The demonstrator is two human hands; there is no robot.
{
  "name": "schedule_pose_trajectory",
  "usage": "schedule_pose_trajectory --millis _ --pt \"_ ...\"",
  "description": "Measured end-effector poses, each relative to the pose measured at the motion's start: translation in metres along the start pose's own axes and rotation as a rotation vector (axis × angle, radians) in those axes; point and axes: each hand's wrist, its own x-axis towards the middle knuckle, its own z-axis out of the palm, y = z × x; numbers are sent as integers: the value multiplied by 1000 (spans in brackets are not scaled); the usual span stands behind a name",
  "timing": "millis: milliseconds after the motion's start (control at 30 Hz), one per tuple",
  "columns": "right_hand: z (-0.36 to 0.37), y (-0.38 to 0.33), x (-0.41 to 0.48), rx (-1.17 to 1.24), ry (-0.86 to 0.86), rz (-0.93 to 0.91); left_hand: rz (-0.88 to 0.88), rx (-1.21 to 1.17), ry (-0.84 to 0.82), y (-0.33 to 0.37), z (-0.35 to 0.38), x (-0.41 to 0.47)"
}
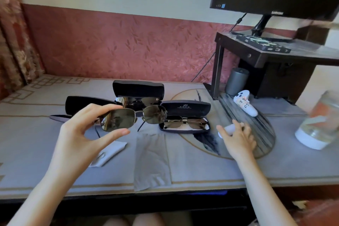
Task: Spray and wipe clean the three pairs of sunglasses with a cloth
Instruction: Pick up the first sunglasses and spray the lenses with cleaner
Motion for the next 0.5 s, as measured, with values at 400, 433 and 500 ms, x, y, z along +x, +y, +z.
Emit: schedule_pose_trajectory --millis 400,433,500 --pt "10 -13 -10 261 57 -188 7 34 -12 5 14 6" --pt "10 -13 -9 271 83 -186 14 41 -12 5 13 6" --pt "8 -12 -7 336 132 -162 13 35 -11 5 13 8"
